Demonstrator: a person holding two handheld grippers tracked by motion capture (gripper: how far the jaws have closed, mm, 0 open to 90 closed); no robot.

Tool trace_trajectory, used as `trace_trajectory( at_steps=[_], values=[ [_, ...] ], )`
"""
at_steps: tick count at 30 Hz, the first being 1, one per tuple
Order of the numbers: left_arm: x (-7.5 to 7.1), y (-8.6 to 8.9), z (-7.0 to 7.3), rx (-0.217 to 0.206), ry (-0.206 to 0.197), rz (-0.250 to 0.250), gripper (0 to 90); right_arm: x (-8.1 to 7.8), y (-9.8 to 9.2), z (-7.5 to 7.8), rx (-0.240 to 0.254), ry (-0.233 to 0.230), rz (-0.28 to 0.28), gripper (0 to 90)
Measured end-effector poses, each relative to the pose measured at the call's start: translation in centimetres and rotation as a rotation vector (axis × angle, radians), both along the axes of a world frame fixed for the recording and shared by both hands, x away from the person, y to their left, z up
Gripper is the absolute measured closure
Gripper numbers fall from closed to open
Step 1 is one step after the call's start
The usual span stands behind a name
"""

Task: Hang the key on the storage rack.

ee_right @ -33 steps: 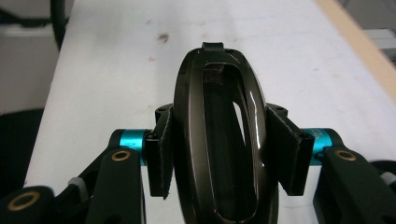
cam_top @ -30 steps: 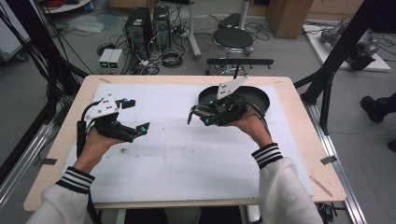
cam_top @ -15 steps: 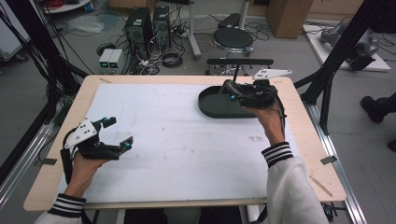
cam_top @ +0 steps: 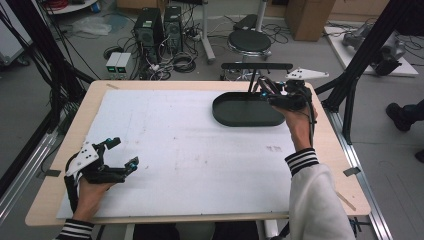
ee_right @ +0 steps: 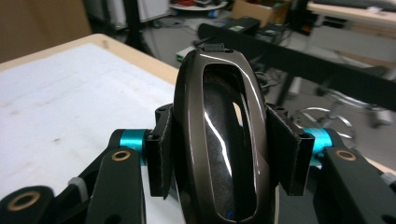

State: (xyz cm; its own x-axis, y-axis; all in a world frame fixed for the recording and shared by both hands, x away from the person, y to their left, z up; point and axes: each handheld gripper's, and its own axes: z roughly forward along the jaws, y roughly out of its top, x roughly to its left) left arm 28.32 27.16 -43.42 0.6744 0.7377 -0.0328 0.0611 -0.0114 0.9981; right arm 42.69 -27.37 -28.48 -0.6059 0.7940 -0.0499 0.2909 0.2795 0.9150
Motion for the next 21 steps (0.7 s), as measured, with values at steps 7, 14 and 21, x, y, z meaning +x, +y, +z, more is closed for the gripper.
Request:
trace_trajectory(
  at_steps=[7, 14, 21],
  values=[
    [-0.5, 0.2, -1.4, -0.001, -0.030, 0.041, 1.7, 0.7, -1.2, 0.7, -0.003, -0.015, -0.082, 48.1],
    [-0.7, 0.5, -1.8, -0.025, -0.045, 0.040, 1.7, 1.6, -1.8, 1.0, -0.018, -0.020, -0.134, 48.1],
    [-0.8, 0.5, -1.9, -0.026, -0.052, 0.051, 1.7, 2.2, -1.9, 1.1, -0.022, -0.023, -0.173, 48.1]
  ],
)
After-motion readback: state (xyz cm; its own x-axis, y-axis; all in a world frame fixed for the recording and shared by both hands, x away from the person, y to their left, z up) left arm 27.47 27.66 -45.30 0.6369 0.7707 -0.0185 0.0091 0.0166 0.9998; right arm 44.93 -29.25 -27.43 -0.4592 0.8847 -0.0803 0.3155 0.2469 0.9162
